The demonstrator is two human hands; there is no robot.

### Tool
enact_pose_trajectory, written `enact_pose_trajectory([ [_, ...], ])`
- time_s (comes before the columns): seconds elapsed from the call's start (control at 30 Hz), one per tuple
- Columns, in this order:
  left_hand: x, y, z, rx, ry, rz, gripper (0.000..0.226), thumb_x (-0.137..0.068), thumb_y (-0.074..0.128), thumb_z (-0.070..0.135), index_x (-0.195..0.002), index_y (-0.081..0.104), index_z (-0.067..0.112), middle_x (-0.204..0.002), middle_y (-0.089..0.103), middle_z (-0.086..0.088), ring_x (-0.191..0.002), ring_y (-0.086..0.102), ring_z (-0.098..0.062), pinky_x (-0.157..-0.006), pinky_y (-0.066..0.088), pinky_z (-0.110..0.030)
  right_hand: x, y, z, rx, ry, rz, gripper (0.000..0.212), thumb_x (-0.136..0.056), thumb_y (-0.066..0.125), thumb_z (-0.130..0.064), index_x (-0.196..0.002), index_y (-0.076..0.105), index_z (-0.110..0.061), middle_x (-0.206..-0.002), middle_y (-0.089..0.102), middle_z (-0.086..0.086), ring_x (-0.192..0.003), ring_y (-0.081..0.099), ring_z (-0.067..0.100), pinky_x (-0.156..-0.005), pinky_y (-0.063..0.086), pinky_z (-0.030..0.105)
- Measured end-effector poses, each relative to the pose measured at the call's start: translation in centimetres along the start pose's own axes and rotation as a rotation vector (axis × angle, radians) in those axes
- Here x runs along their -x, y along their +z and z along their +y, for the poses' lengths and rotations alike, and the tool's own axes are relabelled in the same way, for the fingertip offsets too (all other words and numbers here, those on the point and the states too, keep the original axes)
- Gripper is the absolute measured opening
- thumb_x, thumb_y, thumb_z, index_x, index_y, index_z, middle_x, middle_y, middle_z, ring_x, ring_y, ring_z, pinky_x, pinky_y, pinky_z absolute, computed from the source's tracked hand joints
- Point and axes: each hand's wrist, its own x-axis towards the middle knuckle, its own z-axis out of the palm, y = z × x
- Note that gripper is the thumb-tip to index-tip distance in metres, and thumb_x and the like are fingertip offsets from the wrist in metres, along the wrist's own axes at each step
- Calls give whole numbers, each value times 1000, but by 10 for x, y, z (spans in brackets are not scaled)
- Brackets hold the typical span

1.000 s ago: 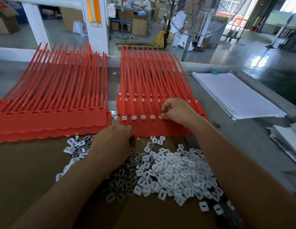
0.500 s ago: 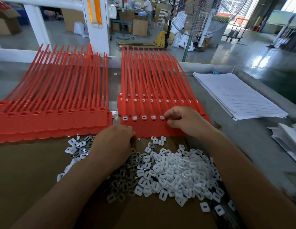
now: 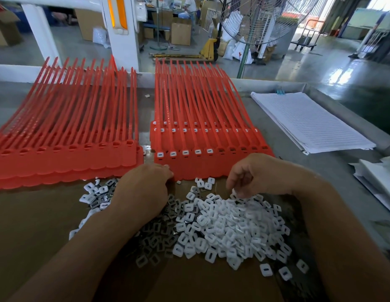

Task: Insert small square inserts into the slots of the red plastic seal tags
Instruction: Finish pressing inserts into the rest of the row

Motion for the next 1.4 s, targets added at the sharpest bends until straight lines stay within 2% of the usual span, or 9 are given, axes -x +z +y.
enact_pose_trajectory([
  [0.1, 0, 0, 0, -2, 0, 5, 43, -89, 37, 9, -126, 53, 24, -135, 49, 9, -120, 47, -12, -97, 38, -28, 1, 1, 0, 25, 21, -27, 26, -73, 75, -8, -78, 66, -33, -68, 66, -13, -60, 60, -6, -65, 52, 20],
  [0.3, 0, -1, 1, -3, -6, -2, 43, -89, 38, 9, -127, 52, 23, -135, 48, 9, -120, 47, -13, -98, 38, -29, -4, 6, -2, 61, 41, -11, 26, -76, 72, -10, -73, 61, -32, -75, 63, -9, -53, 56, -8, -53, 47, 16],
  [0.4, 0, -1, 1, 2, -12, -6, 43, -89, 38, 9, -128, 51, 23, -137, 47, 8, -121, 46, -13, -99, 38, -29, -3, 5, -3, 63, 34, 12, 15, -79, 71, -18, -74, 63, -30, -77, 65, -10, -63, 59, -5, -66, 55, 25],
  [0.47, 0, -2, 1, 2, -15, -9, 44, -89, 38, 9, -128, 50, 24, -137, 46, 9, -122, 45, -13, -99, 38, -30, -3, 4, -4, 89, 14, 38, 13, -80, 69, -21, -74, 63, -31, -77, 64, -14, -68, 57, -7, -72, 51, 22],
  [0.8, 1, 0, 0, 8, 1, 0, 45, -89, 38, 7, -129, 50, 24, -139, 43, 10, -125, 43, -11, -100, 36, -28, -6, 5, 2, -210, 17, 276, 16, -91, 53, -17, -77, 55, -24, -66, 65, -8, -60, 61, 2, -57, 48, 18],
  [0.97, -1, 0, 0, -3, 3, -5, 46, -88, 38, 7, -130, 49, 24, -140, 43, 10, -126, 41, -12, -100, 35, -28, -12, 4, 11, -296, 42, 381, 22, -81, 64, 0, -73, 58, -20, -71, 64, 1, -63, 63, 11, -60, 52, 23],
  [1.1, -1, 1, 0, -1, 4, -2, 44, -88, 38, 8, -127, 52, 24, -138, 45, 10, -123, 44, -11, -98, 37, -27, -17, 6, 18, -315, 38, 516, 27, -77, 70, -2, -78, 59, -27, -73, 66, -1, -67, 66, 14, -62, 54, 25],
  [1.3, -1, 2, 0, -19, -3, -6, 46, -88, 37, 6, -127, 51, 24, -138, 45, 9, -123, 44, -12, -98, 37, -27, -35, 1, 19, -222, -15, 635, 32, -79, 69, -7, -68, 62, -36, -72, 62, -19, -69, 56, -8, -66, 40, 13],
  [1.4, -1, 1, 1, -34, 17, -7, 43, -88, 37, 7, -125, 53, 23, -135, 48, 8, -120, 46, -13, -96, 38, -27, -46, -1, 18, -237, 2, 643, 31, -82, 66, -6, -73, 61, -35, -74, 60, -17, -69, 55, -6, -64, 39, 13],
])
